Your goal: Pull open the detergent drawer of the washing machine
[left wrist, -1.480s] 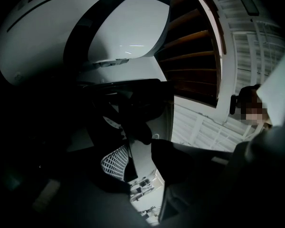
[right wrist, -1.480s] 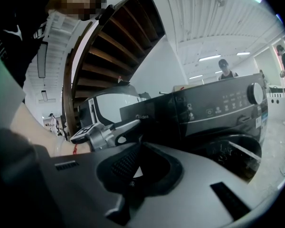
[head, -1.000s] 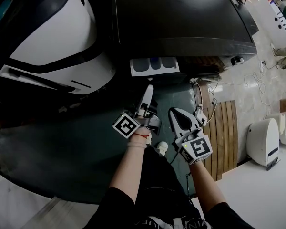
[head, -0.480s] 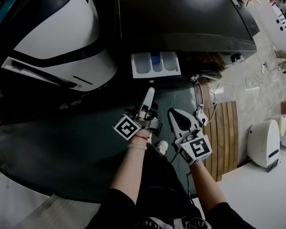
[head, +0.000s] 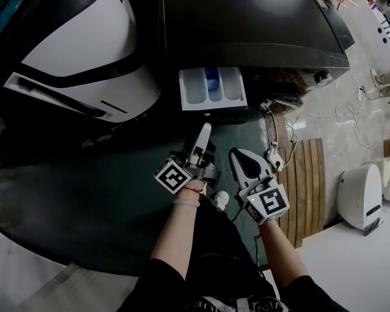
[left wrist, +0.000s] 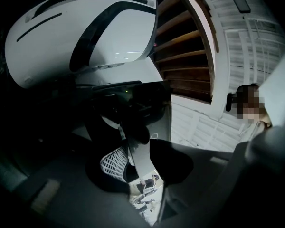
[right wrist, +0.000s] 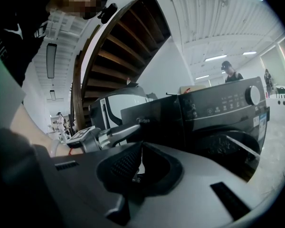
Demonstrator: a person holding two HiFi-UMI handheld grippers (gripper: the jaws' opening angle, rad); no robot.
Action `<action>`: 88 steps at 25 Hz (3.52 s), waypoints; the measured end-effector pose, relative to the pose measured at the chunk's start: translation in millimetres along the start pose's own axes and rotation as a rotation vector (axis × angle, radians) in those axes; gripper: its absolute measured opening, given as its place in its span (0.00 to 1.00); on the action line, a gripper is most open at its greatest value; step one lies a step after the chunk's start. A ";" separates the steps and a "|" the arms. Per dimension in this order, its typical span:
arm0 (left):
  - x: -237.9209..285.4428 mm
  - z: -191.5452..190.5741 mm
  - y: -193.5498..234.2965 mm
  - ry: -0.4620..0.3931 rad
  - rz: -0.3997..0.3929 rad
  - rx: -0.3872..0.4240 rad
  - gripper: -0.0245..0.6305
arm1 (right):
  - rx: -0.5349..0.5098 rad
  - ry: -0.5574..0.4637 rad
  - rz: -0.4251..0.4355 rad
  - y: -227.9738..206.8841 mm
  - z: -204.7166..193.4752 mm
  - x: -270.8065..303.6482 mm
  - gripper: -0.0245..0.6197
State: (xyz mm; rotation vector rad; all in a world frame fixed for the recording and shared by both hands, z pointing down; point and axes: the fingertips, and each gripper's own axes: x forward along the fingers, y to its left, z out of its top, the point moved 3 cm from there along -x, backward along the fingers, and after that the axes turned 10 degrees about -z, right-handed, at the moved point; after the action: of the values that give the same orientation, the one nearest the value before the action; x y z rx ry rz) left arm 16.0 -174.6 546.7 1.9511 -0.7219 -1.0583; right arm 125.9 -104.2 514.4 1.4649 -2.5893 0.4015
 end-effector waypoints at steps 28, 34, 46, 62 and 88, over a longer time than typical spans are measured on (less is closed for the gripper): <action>-13.9 -12.5 -9.0 0.025 -0.012 0.008 0.24 | 0.010 0.007 0.007 0.9 -10.1 -12.8 0.06; -17.4 -13.1 -9.8 0.022 -0.012 0.006 0.24 | 0.000 0.004 0.005 -0.5 -10.9 -13.7 0.06; -28.7 -19.1 -14.8 0.046 -0.027 -0.003 0.22 | -0.008 0.005 -0.001 0.0 -14.0 -17.3 0.06; -28.8 -18.0 -15.9 0.060 -0.039 -0.015 0.21 | 0.011 0.012 -0.021 2.3 -14.4 -19.9 0.06; -44.1 -1.4 -50.6 0.332 0.092 0.307 0.05 | -0.045 -0.025 -0.006 -1.5 28.6 -15.9 0.06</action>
State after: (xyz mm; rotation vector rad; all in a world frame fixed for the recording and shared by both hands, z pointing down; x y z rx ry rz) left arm 1.1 -113.6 522.9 2.2573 -0.8122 -0.5705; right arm 135.7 -100.4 483.4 1.4720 -2.5947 0.3233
